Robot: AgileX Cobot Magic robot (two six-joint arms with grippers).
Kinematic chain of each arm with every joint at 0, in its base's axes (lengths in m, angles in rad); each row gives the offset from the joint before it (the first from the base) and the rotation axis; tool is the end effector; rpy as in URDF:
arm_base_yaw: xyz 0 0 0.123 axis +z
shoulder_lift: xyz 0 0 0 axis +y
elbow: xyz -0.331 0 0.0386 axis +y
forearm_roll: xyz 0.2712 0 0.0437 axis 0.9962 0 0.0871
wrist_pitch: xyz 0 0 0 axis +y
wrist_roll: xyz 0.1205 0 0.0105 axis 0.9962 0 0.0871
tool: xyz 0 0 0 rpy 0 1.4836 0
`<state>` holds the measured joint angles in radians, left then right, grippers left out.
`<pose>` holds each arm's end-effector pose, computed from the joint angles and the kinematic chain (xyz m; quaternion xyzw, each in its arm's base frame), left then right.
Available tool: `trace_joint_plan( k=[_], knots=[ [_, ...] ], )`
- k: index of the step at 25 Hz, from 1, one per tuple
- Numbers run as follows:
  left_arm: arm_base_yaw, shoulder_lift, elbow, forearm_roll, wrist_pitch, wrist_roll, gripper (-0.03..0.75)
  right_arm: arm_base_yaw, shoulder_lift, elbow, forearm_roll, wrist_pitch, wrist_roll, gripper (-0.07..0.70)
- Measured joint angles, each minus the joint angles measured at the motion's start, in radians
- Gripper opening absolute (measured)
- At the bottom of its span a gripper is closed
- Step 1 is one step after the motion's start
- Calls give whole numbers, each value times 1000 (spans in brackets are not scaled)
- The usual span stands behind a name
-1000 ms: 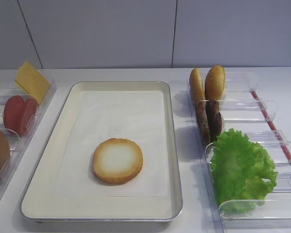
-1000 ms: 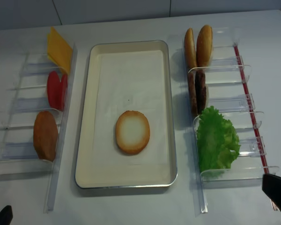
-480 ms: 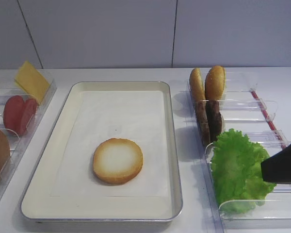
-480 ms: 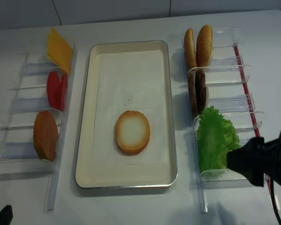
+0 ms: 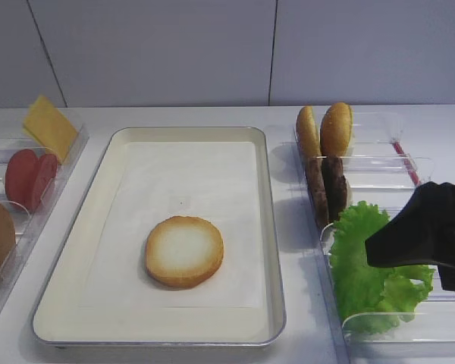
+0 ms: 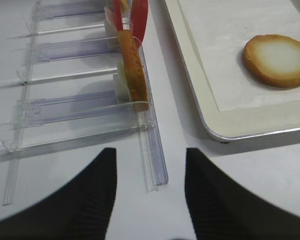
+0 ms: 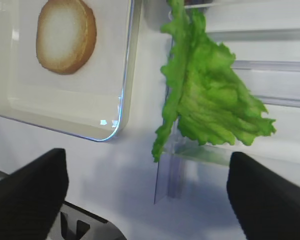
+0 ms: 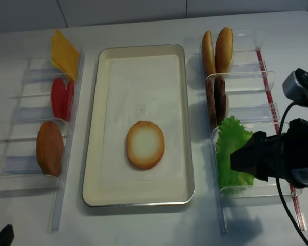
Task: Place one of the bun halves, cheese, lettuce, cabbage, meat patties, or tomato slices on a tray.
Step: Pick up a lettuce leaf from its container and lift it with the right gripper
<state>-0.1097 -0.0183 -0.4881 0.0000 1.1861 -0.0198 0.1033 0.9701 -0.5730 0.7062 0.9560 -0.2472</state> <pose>-0.0153 0.0017 0.2577 0.0397 0.8818 -0.0304 0.4689 0.1478 0.0798 0.2604 -0.0098 0.9401 0.2985 0.1644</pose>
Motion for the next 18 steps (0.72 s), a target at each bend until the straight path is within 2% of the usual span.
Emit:
trace_joint_plan(
  k=[3,9,18],
  knots=[
    [0,0,0,0,0,0,328,12,22,0,13,-28,-11,622],
    [0,0,0,0,0,0,328,122,104,0,20,-153,1,622],
    [0,0,0,0,0,0,328,166,227,-75,16,-182,14,622]
  ],
)
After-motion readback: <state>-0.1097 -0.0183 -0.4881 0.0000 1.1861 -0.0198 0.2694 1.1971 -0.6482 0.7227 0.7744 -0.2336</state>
